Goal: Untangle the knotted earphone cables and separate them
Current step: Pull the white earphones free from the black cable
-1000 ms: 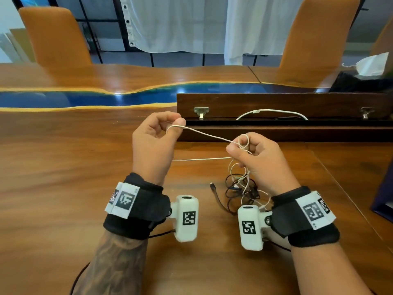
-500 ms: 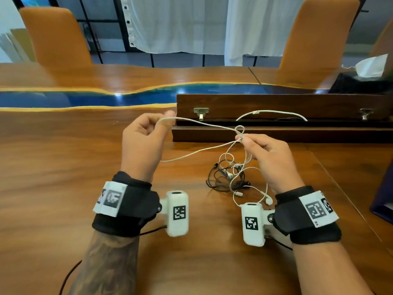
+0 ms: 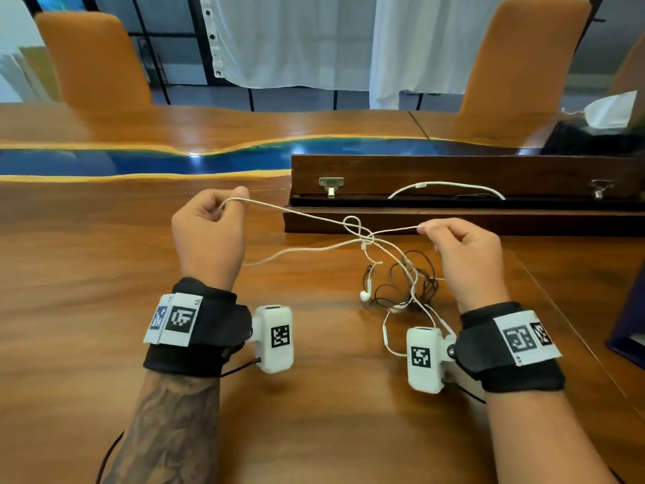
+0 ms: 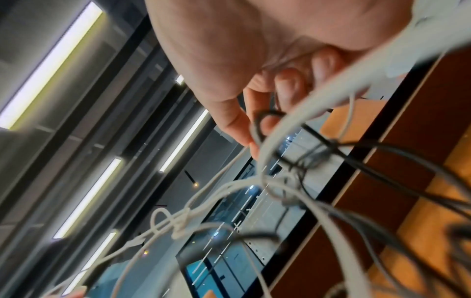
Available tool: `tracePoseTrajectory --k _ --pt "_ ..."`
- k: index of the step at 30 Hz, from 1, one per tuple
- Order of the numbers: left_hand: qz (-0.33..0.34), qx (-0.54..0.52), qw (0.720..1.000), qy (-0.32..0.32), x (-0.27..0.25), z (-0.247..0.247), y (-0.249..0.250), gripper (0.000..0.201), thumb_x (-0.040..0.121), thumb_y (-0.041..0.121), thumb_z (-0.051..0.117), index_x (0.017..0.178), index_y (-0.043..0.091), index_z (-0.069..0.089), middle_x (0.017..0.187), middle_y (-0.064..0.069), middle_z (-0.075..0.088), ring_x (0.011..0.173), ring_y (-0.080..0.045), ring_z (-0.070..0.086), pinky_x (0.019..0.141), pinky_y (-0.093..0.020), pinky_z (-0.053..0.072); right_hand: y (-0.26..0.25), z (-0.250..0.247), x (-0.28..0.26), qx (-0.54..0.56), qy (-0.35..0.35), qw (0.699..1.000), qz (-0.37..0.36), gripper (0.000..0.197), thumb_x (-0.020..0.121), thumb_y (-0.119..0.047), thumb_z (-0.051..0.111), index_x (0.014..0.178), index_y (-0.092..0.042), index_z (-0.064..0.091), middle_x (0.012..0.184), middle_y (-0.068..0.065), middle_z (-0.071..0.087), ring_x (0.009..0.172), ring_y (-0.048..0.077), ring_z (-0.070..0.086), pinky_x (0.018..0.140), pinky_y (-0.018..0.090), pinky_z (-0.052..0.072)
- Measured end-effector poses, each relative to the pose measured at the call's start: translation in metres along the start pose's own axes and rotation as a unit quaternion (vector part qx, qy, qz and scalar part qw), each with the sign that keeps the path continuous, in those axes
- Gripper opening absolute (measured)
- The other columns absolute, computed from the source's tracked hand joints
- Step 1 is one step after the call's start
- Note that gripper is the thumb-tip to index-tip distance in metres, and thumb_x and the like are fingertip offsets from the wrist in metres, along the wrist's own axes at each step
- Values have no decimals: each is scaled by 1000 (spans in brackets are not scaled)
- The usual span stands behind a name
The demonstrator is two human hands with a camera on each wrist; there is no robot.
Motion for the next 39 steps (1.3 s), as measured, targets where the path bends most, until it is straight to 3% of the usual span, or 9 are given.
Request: tracePoseTrajectory --k 4,18,24,27,29,33,35,37,39 --pt "-16 -50 997 57 4 -10 -5 7 91 15 71 86 14 66 65 0 52 54 -3 42 57 -15 39 4 6 -1 -106 -32 994 -13 18 97 -20 61 94 -29 76 97 -11 71 95 4 62 76 22 48" --pt "-19 -122 984 -129 -35 50 20 21 99 22 62 97 2 67 58 -4 44 54 -19 38 51 -25 34 -17 73 -39 -143 -255 952 -93 50 86 -43 75 132 -39 56 117 -23 58 108 -2 54 84 19 46" --pt "8 -157 974 -165 -37 48 32 27 100 27 56 100 3 68 60 -2 44 54 -12 38 51 -22 35 -9 64 -31 -122 -203 969 -65 9 94 -27 69 89 -29 76 81 -10 71 78 5 63 71 27 54" --pt "21 38 983 -176 -32 48 19 14 96 21 64 110 18 66 87 -4 58 76 -12 52 72 -36 49 -14 58 -30 1 -211 977 -25 13 95 -22 68 89 -19 78 80 -1 74 69 7 65 68 21 55" --pt "47 214 947 -237 -36 55 10 49 88 20 68 134 29 52 120 3 56 112 -12 53 103 -42 44 -14 54 -28 71 -205 976 8 16 97 -21 65 90 -14 78 81 2 75 67 12 65 68 23 55" --pt "84 116 939 -313 -48 69 19 79 78 22 62 151 27 33 153 9 38 143 -4 32 120 -28 27 -13 52 -25 105 -185 977 28 12 96 -21 67 93 -11 72 83 3 76 67 15 66 69 30 53" --pt "69 37 945 -318 -52 70 26 58 81 21 64 138 24 49 137 9 52 127 4 46 107 -15 36 -12 49 -25 112 -172 978 30 12 96 -21 67 94 -10 71 83 3 77 66 14 67 70 31 53" --pt "62 9 947 -316 -56 72 32 18 91 24 69 107 17 65 103 4 66 96 -5 61 88 -26 51 -15 50 -26 133 -185 973 28 12 95 -19 67 96 -8 72 87 6 77 69 16 68 72 33 54" --pt "50 6 940 -336 -63 80 32 18 95 31 67 92 14 71 85 -2 70 81 -18 65 77 -39 56 -20 54 -29 149 -213 965 18 12 95 -17 66 99 -7 73 88 7 77 72 16 69 71 29 55"
Point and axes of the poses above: each hand's wrist, its own x-axis towards the middle knuckle, its own z-axis out of the palm, y = z × x, the point moved 7 cm from there along x, towards the middle knuckle
